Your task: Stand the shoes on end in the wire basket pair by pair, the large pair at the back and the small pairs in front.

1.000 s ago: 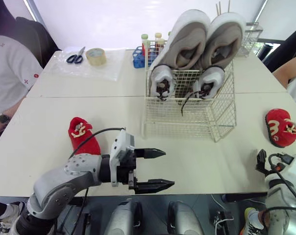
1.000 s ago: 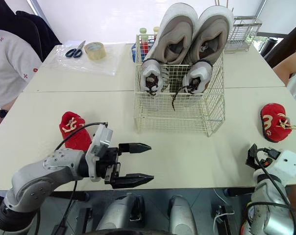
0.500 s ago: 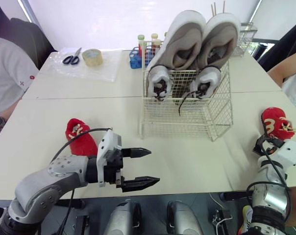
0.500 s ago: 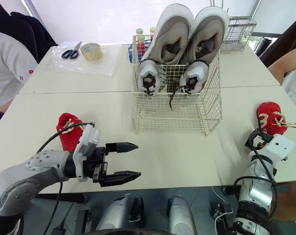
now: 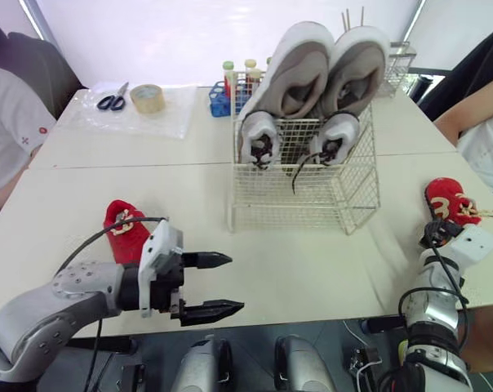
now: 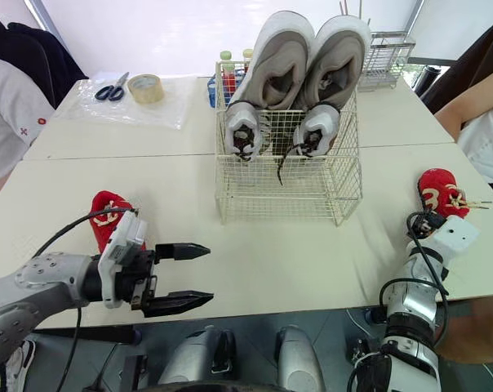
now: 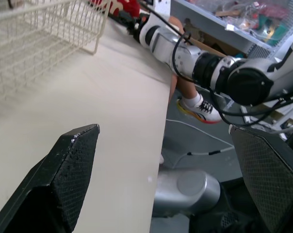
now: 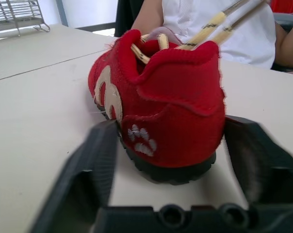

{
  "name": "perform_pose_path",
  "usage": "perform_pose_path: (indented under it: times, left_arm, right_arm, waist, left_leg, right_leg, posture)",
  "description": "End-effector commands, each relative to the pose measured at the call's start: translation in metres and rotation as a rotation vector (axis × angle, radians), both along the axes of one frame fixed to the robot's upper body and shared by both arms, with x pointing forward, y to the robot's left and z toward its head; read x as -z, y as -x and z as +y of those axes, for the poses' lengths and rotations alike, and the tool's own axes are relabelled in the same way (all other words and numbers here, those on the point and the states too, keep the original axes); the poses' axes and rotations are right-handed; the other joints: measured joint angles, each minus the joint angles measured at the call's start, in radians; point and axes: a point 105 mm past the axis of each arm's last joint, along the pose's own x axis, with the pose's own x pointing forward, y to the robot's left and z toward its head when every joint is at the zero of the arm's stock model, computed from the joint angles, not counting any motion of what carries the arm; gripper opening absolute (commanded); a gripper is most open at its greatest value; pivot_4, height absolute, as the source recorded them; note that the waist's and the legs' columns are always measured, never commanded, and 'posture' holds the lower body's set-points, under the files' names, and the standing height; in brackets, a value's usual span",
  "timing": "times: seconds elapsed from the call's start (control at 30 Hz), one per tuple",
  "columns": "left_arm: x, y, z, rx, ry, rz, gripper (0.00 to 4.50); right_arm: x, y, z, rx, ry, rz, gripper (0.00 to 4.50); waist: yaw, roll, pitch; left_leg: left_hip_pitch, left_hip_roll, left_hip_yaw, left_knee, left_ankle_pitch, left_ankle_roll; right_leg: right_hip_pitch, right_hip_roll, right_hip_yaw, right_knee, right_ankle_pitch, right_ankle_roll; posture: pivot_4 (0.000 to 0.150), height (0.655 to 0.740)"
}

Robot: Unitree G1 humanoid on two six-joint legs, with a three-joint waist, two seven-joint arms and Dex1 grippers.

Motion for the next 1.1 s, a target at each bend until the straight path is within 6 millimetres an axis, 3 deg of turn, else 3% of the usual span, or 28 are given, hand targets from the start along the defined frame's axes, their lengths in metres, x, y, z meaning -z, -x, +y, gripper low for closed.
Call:
perform_pose_path:
  times: [0.03,0.13,0.2,0.23,0.33,0.37,0.4,0.43,0.5,0.6,0.67,0.7,0.77,0.87,1.0,1.1]
  left_arm:
    - [-0.006,-0.002,0.010,-0.016,-0.006,-0.055,4.50]
    - [-0.006,-0.007,0.018,-0.059,-0.005,-0.041,4.50]
    - [-0.012,-0.015,0.030,-0.133,0.056,0.016,4.50]
    - [-0.023,-0.024,0.033,-0.178,0.077,0.007,4.50]
    - [-0.044,-0.040,0.039,-0.260,0.089,-0.031,4.50]
    - [-0.052,-0.045,0.045,-0.296,0.109,-0.042,4.50]
    - [-0.057,-0.049,0.049,-0.321,0.124,-0.048,4.50]
    - [-0.067,-0.058,0.058,-0.378,0.151,-0.077,4.50]
    - [-0.079,-0.068,0.070,-0.451,0.174,-0.114,4.50]
    - [-0.082,-0.071,0.077,-0.498,0.155,-0.125,4.50]
    - [-0.089,-0.067,0.088,-0.550,0.146,-0.163,4.50]
    - [-0.090,-0.066,0.090,-0.564,0.145,-0.173,4.50]
    - [-0.100,-0.059,0.106,-0.615,0.182,-0.206,4.50]
    - [-0.114,-0.050,0.128,-0.689,0.238,-0.263,4.50]
    - [-0.133,-0.033,0.142,-0.679,0.372,-0.263,4.50]
    - [-0.147,-0.016,0.123,-0.556,0.424,-0.262,4.50]
  right_arm:
    - [0.010,-0.009,0.008,-0.044,-0.018,0.034,1.62]
    - [-0.002,-0.013,0.010,-0.060,0.012,0.004,0.81]
    - [-0.051,-0.015,0.006,-0.065,0.125,-0.107,0.81]
    - [-0.094,-0.015,0.000,-0.045,0.197,-0.203,0.81]
    - [-0.174,-0.009,-0.006,-0.008,0.314,-0.368,0.81]
    - [-0.213,-0.009,-0.004,-0.017,0.366,-0.454,0.81]
    - [-0.240,-0.006,-0.001,-0.021,0.401,-0.513,0.81]
    - [-0.293,-0.007,0.016,-0.084,0.458,-0.648,0.81]
    - [-0.353,-0.002,0.044,-0.186,0.519,-0.814,0.81]
    - [-0.393,-0.004,0.082,-0.347,0.554,-0.936,0.81]
    - [-0.423,-0.006,0.133,-0.593,0.578,-1.040,0.81]
    - [-0.430,-0.005,0.145,-0.655,0.586,-1.066,0.81]
    - [-0.440,0.001,0.194,-0.995,0.621,-1.106,0.81]
    - [-0.432,0.021,0.249,-1.448,0.712,-1.086,0.81]
    - [-0.407,0.040,0.285,-1.801,0.841,-0.977,0.81]
    - [-0.373,0.051,0.307,-2.080,0.971,-0.796,0.81]
  waist:
    - [-0.007,0.000,0.000]
    - [-0.011,0.000,0.000]
    - [-0.011,0.001,0.001]
    - [-0.010,0.004,0.003]
    - [0.001,0.022,0.014]
    - [0.001,0.025,0.016]
    - [0.001,0.028,0.017]
    - [0.001,0.029,0.018]
    - [-0.007,0.028,0.020]
    - [-0.009,0.015,0.020]
    - [-0.017,0.007,0.020]
    - [-0.021,0.006,0.020]
    - [-0.022,0.005,0.022]
    - [-0.009,0.002,0.023]
    - [0.009,0.000,0.024]
    - [0.019,0.000,0.024]
  left_leg:
    - [0.000,0.000,0.000,0.000,0.000,0.000]
    - [0.000,0.000,0.000,-0.002,0.000,0.000]
    - [0.000,0.000,0.001,-0.004,0.001,-0.001]
    - [0.000,0.000,0.002,-0.005,0.001,-0.002]
    - [-0.002,-0.001,0.002,-0.007,0.004,-0.004]
    - [-0.002,-0.002,0.002,-0.007,0.005,-0.004]
    - [-0.002,-0.002,0.002,-0.008,0.006,-0.003]
    - [-0.002,-0.002,0.002,-0.009,0.007,-0.003]
    - [-0.001,-0.002,0.003,-0.011,0.008,-0.004]
    - [0.001,0.002,0.001,-0.016,0.010,-0.008]
    - [0.004,0.005,0.001,-0.017,0.010,-0.010]
    - [0.005,0.006,0.003,-0.017,0.009,-0.011]
    - [0.005,0.006,0.004,-0.017,0.009,-0.010]
    - [0.005,0.006,0.004,-0.017,0.009,-0.009]
    - [0.001,0.005,0.000,-0.014,0.007,-0.007]
    - [0.000,0.001,0.000,-0.014,0.005,-0.006]
  right_leg:
    - [0.000,0.000,0.000,0.000,0.000,0.000]
    - [0.000,-0.001,0.001,-0.001,0.000,0.000]
    - [0.000,-0.001,0.002,-0.001,0.000,0.000]
    - [0.000,-0.001,0.003,0.000,0.000,0.000]
    - [-0.003,-0.002,0.004,0.002,0.000,0.000]
    - [-0.004,-0.002,0.004,0.003,0.000,0.000]
    - [-0.004,-0.001,0.004,0.003,0.000,0.000]
    - [-0.005,0.000,0.003,0.003,0.000,0.001]
    - [-0.007,0.001,0.002,0.006,0.001,0.004]
    - [-0.007,0.007,0.001,0.009,-0.001,0.005]
    - [-0.004,0.009,0.001,0.008,-0.002,0.003]
    - [-0.004,0.010,0.002,0.008,-0.002,0.003]
    - [-0.004,0.009,0.002,0.008,-0.002,0.002]
    - [-0.004,0.006,0.001,0.009,-0.002,0.002]
    - [-0.004,0.003,-0.002,0.007,-0.002,0.002]
    - [-0.004,-0.003,-0.002,0.006,-0.002,0.002]
  posture:
    - [0.150,0.7371]
    - [0.150,0.7371]
    - [0.150,0.7371]
    - [0.150,0.7371]
    - [0.150,0.7371]
    - [0.150,0.7371]
    - [0.150,0.7371]
    - [0.150,0.7371]
    - [0.150,0.7371]
    - [0.150,0.7371]
    - [0.150,0.7371]
    - [0.150,0.7371]
    - [0.150,0.7371]
    - [0.150,0.7371]
    - [0.150,0.7371]
    - [0.150,0.7371]
